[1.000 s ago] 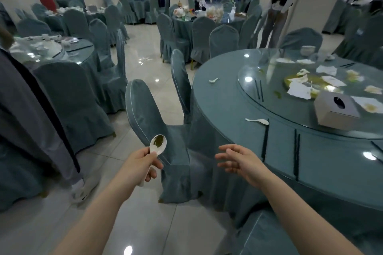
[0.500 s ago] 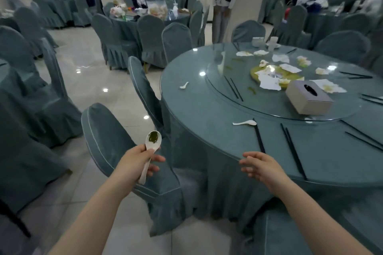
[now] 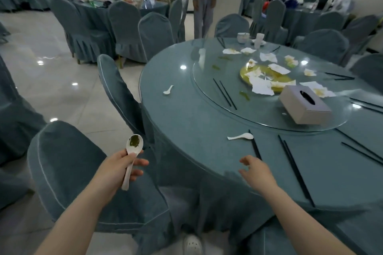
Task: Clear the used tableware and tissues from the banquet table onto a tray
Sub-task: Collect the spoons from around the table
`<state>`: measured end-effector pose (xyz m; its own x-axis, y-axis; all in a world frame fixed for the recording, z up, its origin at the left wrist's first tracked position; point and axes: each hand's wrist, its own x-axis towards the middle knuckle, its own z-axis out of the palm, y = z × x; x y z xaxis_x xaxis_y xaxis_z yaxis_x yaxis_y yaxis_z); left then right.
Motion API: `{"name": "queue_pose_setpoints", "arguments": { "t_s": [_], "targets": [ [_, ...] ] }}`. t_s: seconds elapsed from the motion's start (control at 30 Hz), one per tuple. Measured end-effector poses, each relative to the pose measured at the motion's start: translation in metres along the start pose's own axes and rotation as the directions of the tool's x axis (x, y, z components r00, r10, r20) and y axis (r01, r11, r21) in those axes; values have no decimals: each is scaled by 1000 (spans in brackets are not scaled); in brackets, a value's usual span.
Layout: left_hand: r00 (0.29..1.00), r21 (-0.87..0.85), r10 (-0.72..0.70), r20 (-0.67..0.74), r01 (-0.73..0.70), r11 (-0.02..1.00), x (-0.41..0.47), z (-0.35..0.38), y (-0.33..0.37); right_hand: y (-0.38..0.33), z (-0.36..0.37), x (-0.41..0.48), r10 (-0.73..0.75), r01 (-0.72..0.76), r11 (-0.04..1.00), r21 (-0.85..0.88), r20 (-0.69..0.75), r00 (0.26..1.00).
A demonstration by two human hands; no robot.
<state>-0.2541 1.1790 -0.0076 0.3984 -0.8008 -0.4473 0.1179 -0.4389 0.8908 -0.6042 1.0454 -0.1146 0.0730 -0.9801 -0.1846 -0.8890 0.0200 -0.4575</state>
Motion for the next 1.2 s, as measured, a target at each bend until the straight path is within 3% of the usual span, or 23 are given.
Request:
{"name": "queue_pose_setpoints", "arguments": {
  "t_s": [0.4, 0.57, 0.63, 0.7, 0.77, 0.87, 1.0, 1.2],
  "targets": [
    [987, -24, -112, -111, 110, 994, 123, 48, 41, 23, 12, 164, -24, 19, 884, -467, -4, 1000],
    [981, -15, -152, -123, 151, 988, 150, 46, 45, 21, 22, 189, -135, 114, 812, -573, 6, 991],
    [980, -5, -164, -117, 164, 986, 160, 41, 45, 10, 28, 194, -144, 145, 890, -432, 36, 989],
    [980, 4, -165, -108, 167, 986, 168, 35, 48, -9, 31, 193, -113, 112, 977, -183, 7, 994],
    [980, 8, -169, -110, 171, 985, 174, 27, 55, -33, 27, 188, -59, 60, 998, 16, -60, 996],
    [983, 4, -149, -104, 151, 989, 178, 9, 66, -72, 21, 186, -37, 52, 987, 154, -101, 994],
    [988, 21, -115, -100, 118, 993, 186, -17, 75, -122, 21, 190, 11, 35, 922, 387, -116, 993],
    [989, 22, -105, -101, 108, 994, 202, -50, 75, -173, 33, 199, 52, 4, 683, 731, -55, 997]
  ]
}}
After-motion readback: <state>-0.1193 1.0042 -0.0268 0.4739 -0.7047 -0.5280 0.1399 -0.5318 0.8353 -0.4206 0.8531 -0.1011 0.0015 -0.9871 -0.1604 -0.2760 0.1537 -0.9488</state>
